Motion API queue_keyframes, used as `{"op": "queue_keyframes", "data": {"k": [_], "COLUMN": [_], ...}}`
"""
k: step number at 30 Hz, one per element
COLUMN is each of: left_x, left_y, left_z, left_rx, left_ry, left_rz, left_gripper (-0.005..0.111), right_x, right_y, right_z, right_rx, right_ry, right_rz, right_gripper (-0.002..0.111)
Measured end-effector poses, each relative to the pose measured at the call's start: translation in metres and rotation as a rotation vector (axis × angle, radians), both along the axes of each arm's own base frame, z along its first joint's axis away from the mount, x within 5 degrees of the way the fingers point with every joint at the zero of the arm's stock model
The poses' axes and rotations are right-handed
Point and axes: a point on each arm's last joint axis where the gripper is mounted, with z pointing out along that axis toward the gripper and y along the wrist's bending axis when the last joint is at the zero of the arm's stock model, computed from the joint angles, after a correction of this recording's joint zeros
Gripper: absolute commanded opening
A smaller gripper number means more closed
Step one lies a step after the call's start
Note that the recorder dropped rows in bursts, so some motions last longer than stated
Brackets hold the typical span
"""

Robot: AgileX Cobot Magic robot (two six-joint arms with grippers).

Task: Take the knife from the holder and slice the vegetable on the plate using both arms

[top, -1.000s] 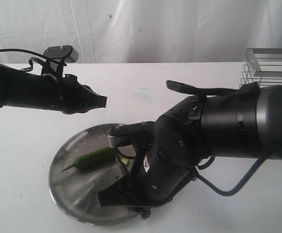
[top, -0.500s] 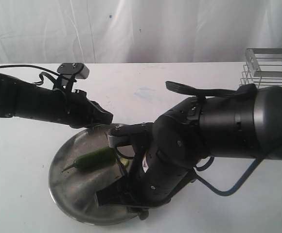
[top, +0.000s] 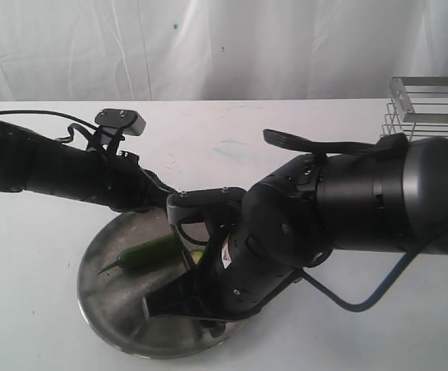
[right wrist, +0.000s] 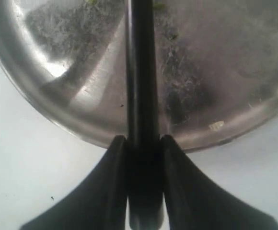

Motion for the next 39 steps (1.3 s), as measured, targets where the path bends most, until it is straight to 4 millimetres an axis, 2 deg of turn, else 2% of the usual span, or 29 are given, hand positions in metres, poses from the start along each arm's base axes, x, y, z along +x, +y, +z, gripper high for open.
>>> {"op": "queue_keyframes", "data": {"k": [7,13,25,39], "left_x": [0.001,0.002,0.002,0.006], "left_y": [0.000,0.001,0.001,-0.001], "left_z": [-0.007,-0.008,-0.009,-0.035], "left_rx": [0.013,0.033,0.060,0.074], "left_ry": [0.017,0.006,-0.024,0.032], "left_rz": [-0.007,-0.001,-0.034,-0.048], "left_gripper": [0.001,0.001,0.001,0.001], "right_x": [0.001,0.004,0.006,0.006], "right_y": [0.001,0.004,0.005,0.005], "right_z": [0.000,-0.016,-0.015,-0.017], "right_rx": [0.012,-0.020,-0.005,-0.008], "right_ry": [-0.013,0.011,0.002,0.007], "right_rz": [-0.001,-0.022,-0.034,-0.040], "right_gripper": [0.000,0.000,0.000,0.000]}}
